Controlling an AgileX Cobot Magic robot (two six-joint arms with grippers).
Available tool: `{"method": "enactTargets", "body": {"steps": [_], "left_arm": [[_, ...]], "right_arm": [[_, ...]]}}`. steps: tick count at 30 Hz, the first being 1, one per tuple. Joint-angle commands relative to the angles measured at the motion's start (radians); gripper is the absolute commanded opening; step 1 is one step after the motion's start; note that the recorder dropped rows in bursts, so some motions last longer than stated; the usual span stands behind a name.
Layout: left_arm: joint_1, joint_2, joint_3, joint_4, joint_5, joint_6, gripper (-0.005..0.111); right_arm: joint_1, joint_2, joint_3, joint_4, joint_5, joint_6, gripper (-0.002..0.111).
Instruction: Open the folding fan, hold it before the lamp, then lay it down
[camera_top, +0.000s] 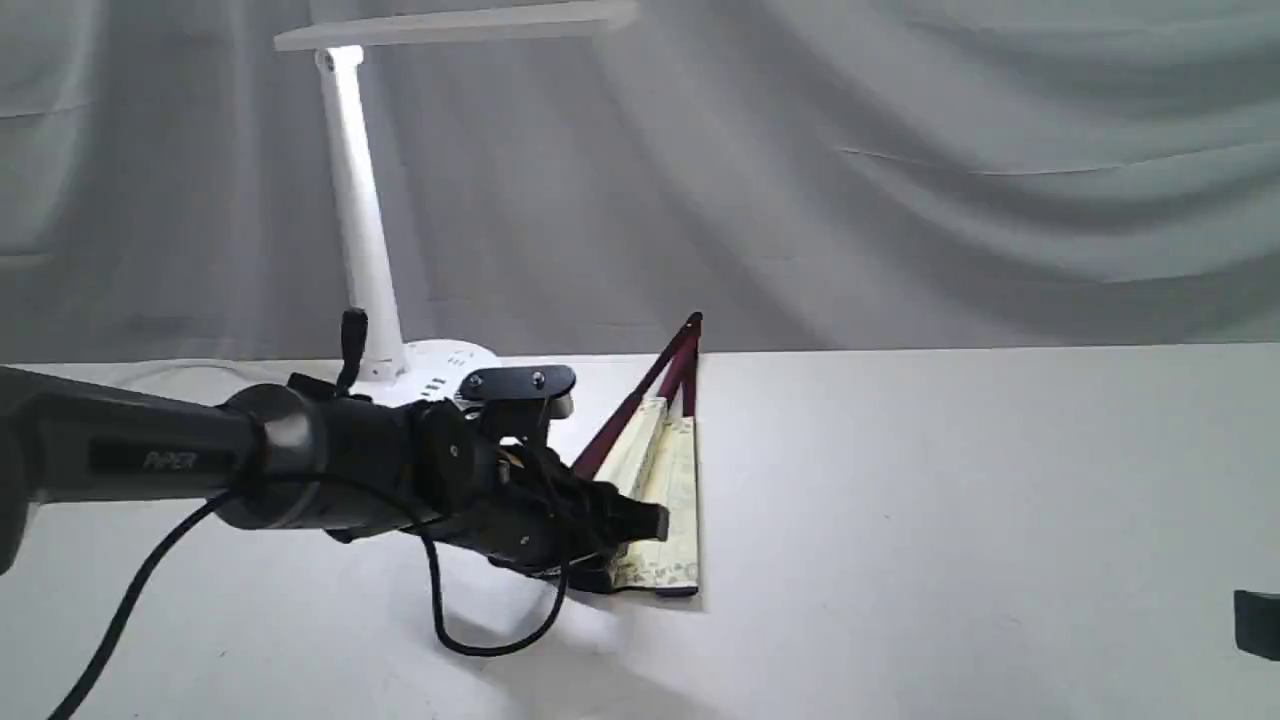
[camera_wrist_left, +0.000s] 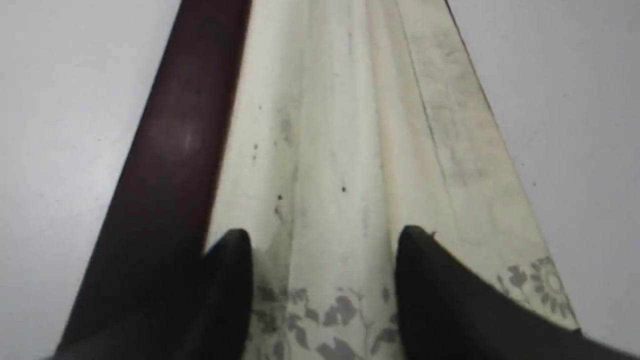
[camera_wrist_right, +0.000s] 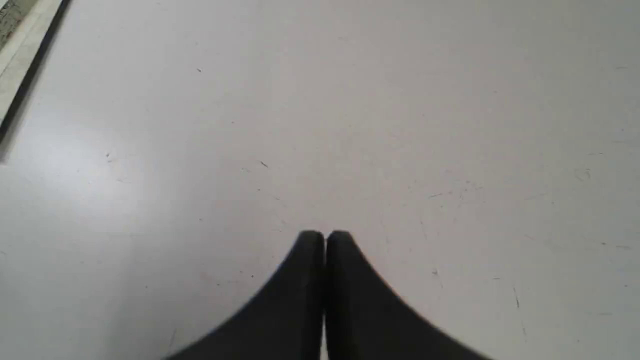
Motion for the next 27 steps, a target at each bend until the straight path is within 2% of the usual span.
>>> {"method": "enactTargets", "body": {"steps": [1,5,10,15,27], "left_arm": [[-0.007,0.002,-0.002,-0.011,-0.022,0.001,0.033],[-0.007,0.002,-0.002,0.036,-0.029,0.005,0.033],[-0.007,0.002,-0.002,0.249,0.021,0.008,0.033],[-0.007,0.002,-0.002,0.333,0.091,0.026,0.033],[-0.007,0.002,-0.002,0.329,0.347,0.511,0.033]], "right_arm": [[0.002,0.001,-0.005,0.009,-0.014,0.002,0.000],[0.002,0.001,-0.005,0.009,-0.014,0.002,0.000],[0.002,0.001,-0.005,0.009,-0.014,0.002,0.000],[0.002,0.001,-0.005,0.009,-0.014,0.002,0.000],[0.002,0.001,-0.005,0.009,-0.014,0.002,0.000]]}}
